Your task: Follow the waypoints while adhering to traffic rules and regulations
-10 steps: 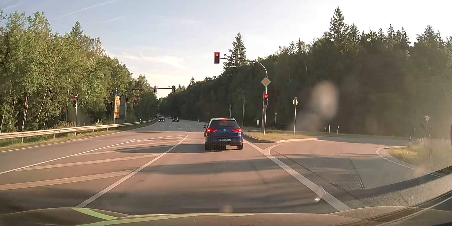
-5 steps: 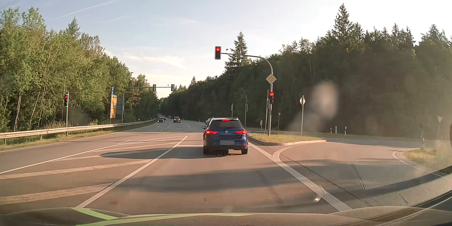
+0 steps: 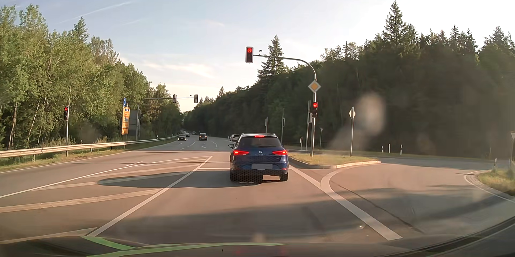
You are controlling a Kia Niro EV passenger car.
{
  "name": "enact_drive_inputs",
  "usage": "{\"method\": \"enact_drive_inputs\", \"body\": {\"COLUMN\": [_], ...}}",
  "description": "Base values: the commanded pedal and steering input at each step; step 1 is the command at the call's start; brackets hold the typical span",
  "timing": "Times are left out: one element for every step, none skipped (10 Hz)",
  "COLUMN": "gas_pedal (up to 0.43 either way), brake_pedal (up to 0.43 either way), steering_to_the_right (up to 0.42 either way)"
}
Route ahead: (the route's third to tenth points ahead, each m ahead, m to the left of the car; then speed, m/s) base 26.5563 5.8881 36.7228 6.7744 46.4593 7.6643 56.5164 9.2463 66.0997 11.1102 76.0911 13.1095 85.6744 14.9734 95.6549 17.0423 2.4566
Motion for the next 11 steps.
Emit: {"method": "enact_drive_inputs", "body": {"gas_pedal": [0.0, 0.0, 0.0, 0.0, 0.0, 0.0, 0.0, 0.0, 0.0, 0.0, 0.0], "brake_pedal": [0.25, 0.25, 0.25, 0.25, 0.25, 0.244, 0.25, 0.25, 0.25, 0.25, 0.25], "steering_to_the_right": [-0.012, -0.012, -0.012, -0.012, -0.012, -0.012, -0.012, -0.012, -0.012, -0.012, -0.012]}}
